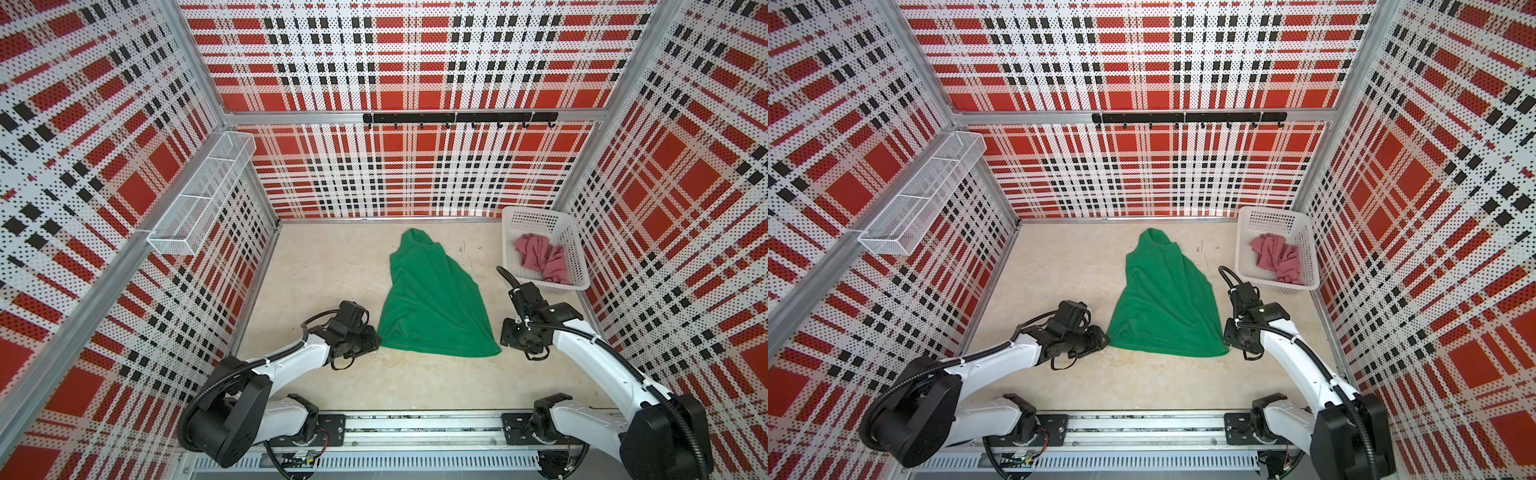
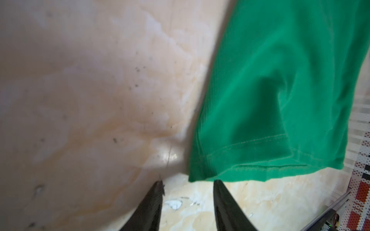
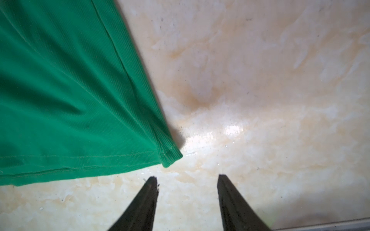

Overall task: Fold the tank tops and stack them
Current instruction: 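Grasp the near hem corners of the green tank top with both grippers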

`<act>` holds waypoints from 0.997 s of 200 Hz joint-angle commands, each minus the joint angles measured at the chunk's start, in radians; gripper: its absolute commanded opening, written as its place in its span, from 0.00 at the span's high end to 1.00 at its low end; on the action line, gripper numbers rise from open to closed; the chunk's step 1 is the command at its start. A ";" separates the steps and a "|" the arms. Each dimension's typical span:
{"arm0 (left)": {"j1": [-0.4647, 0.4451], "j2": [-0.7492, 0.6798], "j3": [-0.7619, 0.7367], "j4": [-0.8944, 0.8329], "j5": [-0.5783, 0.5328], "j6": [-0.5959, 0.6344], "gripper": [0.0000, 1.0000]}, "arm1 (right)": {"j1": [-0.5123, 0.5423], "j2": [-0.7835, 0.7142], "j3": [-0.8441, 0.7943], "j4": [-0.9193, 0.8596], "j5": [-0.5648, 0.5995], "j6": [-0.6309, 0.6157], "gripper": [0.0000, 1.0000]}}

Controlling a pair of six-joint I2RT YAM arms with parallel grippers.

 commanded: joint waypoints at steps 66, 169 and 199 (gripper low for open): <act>-0.009 0.086 -0.004 0.061 -0.006 -0.013 0.67 | 0.024 0.100 -0.073 0.181 -0.104 -0.014 0.48; -0.007 0.014 -0.024 0.063 -0.045 -0.035 1.00 | 0.025 0.156 -0.129 0.251 -0.114 -0.034 0.73; 0.021 -0.029 -0.040 0.060 -0.034 -0.043 1.00 | 0.026 0.122 -0.118 0.221 -0.085 -0.018 0.93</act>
